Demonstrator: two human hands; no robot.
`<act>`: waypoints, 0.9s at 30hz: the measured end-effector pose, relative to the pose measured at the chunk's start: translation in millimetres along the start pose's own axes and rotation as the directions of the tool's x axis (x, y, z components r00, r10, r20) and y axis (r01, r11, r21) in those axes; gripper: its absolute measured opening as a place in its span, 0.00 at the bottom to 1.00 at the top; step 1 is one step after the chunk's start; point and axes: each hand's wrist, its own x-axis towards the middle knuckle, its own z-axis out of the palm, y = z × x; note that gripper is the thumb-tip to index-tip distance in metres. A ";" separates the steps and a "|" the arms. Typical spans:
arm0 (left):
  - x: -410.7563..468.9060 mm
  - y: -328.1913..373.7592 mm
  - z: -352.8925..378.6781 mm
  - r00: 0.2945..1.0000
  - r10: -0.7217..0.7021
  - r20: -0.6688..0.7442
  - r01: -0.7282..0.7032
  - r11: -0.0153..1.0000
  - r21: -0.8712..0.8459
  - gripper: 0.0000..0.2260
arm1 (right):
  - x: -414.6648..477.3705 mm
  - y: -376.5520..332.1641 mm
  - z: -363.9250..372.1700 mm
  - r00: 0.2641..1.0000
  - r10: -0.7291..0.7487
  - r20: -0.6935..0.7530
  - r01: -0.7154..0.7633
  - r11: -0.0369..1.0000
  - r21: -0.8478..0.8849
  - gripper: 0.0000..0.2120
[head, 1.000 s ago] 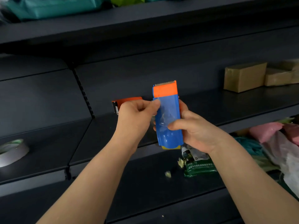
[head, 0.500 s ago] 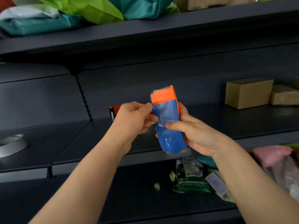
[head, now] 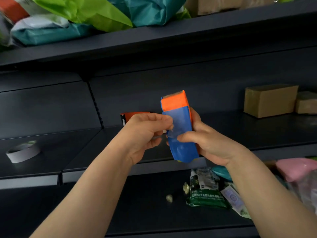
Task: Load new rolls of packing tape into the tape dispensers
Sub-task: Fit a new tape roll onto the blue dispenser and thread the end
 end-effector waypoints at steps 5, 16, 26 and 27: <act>0.8 -2.0 4.5 1.000 0.019 0.003 -0.019 1.000 -0.024 0.04 | 1.0 6.3 6.7 0.998 -0.030 -0.059 0.033 0.999 0.044 0.38; 7.7 -8.9 8.4 0.997 0.046 -0.054 -0.048 0.998 -0.038 0.06 | -0.1 10.5 5.3 0.999 0.003 -0.053 0.003 0.994 0.111 0.40; 12.0 -8.4 12.0 0.985 0.150 -0.090 -0.153 0.988 -0.034 0.08 | 10.5 11.3 6.9 0.997 0.000 -0.075 0.008 0.994 0.112 0.31; 13.2 -8.5 11.2 0.986 0.139 -0.087 -0.143 0.989 -0.039 0.09 | 10.6 10.8 7.0 0.998 0.003 -0.068 0.005 0.994 0.107 0.31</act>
